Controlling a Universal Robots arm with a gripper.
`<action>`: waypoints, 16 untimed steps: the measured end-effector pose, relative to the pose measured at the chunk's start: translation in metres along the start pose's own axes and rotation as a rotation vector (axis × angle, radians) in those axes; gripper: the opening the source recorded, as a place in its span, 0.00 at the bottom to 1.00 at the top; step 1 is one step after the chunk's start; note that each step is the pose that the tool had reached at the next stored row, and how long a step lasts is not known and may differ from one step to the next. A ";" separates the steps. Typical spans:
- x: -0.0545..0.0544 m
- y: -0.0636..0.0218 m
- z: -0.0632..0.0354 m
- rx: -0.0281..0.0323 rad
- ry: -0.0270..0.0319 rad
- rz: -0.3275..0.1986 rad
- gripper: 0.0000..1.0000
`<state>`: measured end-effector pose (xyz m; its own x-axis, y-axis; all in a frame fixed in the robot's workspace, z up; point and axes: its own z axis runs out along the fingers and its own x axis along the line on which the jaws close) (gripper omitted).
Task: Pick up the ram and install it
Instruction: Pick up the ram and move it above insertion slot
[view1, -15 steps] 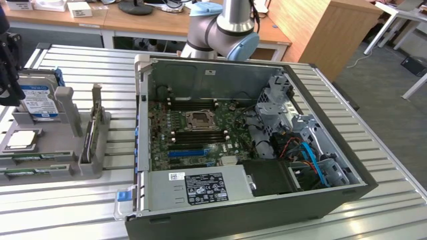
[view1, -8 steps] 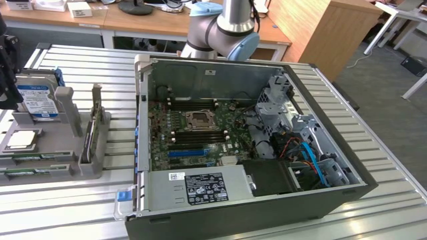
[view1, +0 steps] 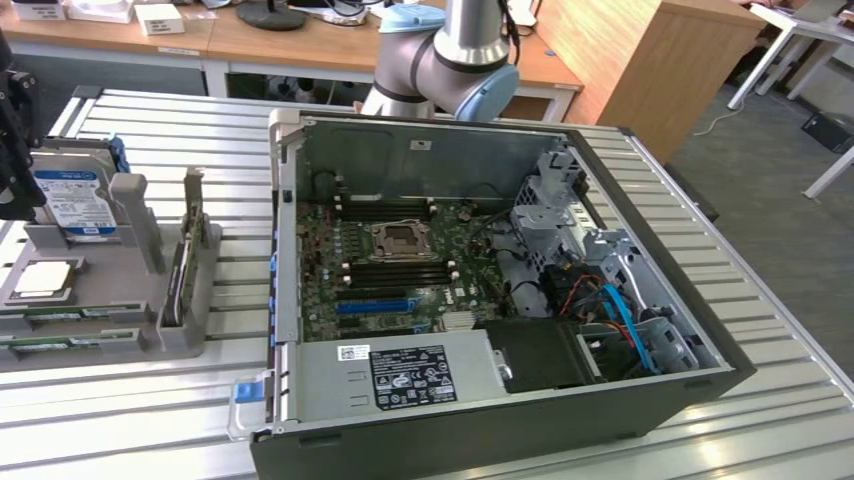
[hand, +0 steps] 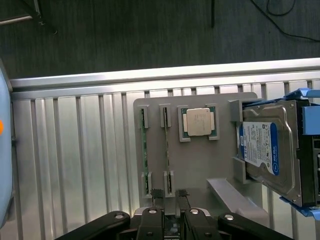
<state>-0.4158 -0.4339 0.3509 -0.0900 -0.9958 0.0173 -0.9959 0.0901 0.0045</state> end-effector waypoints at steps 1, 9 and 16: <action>0.000 0.0000 0.0001 0.0001 -0.0001 0.000 0.24; 0.000 0.0003 0.0054 0.0017 -0.0093 -0.001 0.24; 0.000 0.0003 0.0080 0.0023 -0.0156 -0.001 0.24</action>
<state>-0.4161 -0.4342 0.3428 -0.0894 -0.9960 0.0017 -0.9960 0.0894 0.0022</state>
